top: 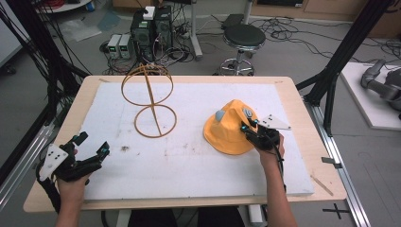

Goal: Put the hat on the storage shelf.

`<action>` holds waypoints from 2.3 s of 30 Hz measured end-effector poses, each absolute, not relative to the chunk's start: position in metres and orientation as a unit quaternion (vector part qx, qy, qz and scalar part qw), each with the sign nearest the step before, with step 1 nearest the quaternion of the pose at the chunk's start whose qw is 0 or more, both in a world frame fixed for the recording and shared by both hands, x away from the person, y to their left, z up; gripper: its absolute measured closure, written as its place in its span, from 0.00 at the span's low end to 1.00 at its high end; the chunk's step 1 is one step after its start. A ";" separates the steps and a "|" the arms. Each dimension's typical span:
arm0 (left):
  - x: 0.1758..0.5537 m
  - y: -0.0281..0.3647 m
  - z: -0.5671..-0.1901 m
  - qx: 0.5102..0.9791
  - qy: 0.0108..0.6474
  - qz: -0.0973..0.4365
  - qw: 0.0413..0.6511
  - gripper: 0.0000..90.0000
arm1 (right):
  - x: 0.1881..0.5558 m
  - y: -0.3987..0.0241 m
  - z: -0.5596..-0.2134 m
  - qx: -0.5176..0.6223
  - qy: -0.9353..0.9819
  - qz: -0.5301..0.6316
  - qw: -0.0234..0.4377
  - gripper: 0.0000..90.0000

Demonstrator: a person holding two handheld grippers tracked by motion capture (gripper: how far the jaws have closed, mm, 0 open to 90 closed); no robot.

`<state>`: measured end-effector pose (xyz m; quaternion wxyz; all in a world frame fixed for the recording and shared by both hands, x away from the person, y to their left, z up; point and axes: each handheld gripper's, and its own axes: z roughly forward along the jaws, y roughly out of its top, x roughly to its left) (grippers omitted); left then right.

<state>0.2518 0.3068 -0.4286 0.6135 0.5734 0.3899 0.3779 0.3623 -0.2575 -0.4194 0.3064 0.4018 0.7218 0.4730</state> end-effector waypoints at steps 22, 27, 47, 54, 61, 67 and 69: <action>0.251 0.308 -0.429 0.571 0.391 0.372 0.618 0.15 | 0.356 -0.257 -0.416 0.431 0.683 0.509 0.299 0.96; 0.251 0.308 -0.429 0.571 0.392 0.375 0.617 0.15 | 0.353 -0.261 -0.407 0.424 0.664 0.533 0.310 0.96; 0.249 0.310 -0.425 0.565 0.388 0.381 0.621 0.15 | 0.338 -0.261 -0.351 0.379 0.607 0.612 0.337 0.96; 0.248 0.310 -0.423 0.564 0.386 0.383 0.622 0.15 | 0.335 -0.256 -0.321 0.362 0.585 0.641 0.340 0.96; 0.246 0.310 -0.420 0.560 0.380 0.388 0.626 0.15 | 0.333 -0.240 -0.292 0.339 0.575 0.659 0.348 0.96; 0.246 0.311 -0.420 0.558 0.381 0.388 0.627 0.15 | 0.336 -0.225 -0.276 0.327 0.568 0.671 0.346 0.96; 0.246 0.311 -0.421 0.558 0.381 0.388 0.627 0.15 | 0.336 -0.222 -0.274 0.325 0.568 0.673 0.345 0.96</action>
